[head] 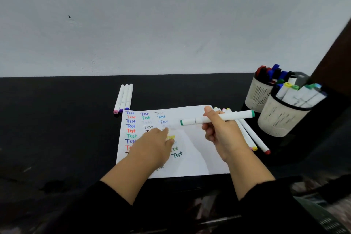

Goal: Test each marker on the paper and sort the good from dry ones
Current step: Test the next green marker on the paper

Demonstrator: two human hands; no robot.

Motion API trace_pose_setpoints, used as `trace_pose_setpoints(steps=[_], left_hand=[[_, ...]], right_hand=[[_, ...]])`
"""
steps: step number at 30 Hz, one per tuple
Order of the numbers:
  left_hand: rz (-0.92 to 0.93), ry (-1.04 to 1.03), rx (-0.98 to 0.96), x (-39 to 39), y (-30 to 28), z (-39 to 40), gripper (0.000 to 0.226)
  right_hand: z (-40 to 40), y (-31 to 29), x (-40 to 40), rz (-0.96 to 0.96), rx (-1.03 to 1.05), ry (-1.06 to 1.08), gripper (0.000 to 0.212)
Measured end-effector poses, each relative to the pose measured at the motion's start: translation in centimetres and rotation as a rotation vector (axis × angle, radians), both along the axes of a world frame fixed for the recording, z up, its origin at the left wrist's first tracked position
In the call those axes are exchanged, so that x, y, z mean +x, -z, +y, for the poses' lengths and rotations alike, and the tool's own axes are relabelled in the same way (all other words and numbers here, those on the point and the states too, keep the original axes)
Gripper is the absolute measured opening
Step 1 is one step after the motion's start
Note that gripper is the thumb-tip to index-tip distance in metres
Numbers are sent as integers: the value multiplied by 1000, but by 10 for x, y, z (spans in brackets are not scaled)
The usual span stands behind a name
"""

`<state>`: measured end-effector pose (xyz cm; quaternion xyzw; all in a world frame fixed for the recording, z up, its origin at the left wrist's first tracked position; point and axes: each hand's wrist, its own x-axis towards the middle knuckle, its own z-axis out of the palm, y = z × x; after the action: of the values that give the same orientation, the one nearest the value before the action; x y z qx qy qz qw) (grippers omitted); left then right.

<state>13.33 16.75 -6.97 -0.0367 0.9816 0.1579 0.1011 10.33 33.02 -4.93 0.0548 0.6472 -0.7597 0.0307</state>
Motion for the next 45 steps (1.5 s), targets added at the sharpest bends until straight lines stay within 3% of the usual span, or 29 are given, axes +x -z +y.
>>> trace_pose_setpoints(steps=[3, 5, 14, 25, 28, 32, 37, 45], left_hand=[[2, 53, -287, -10, -3, 18, 49], [29, 85, -351, -14, -3, 28, 49], [168, 211, -167, -21, 25, 55, 56], [255, 136, -28, -19, 36, 59, 53], [261, 133, -23, -19, 36, 58, 53], [251, 137, -27, -19, 36, 58, 54], [238, 137, -21, -20, 36, 58, 54], [226, 141, -27, -21, 35, 58, 54]], right_hand=[[17, -6, 6, 26, 14, 32, 17], [28, -12, 10, 45, 83, 60, 11], [105, -54, 14, 266, 476, 351, 6], [158, -54, 10, 359, 659, 502, 9], [160, -57, 4, 317, 718, 475, 5], [162, -65, -8, 205, 829, 404, 26], [161, -74, -23, 89, 1053, 345, 24], [157, -79, -44, 31, 1146, 316, 26]])
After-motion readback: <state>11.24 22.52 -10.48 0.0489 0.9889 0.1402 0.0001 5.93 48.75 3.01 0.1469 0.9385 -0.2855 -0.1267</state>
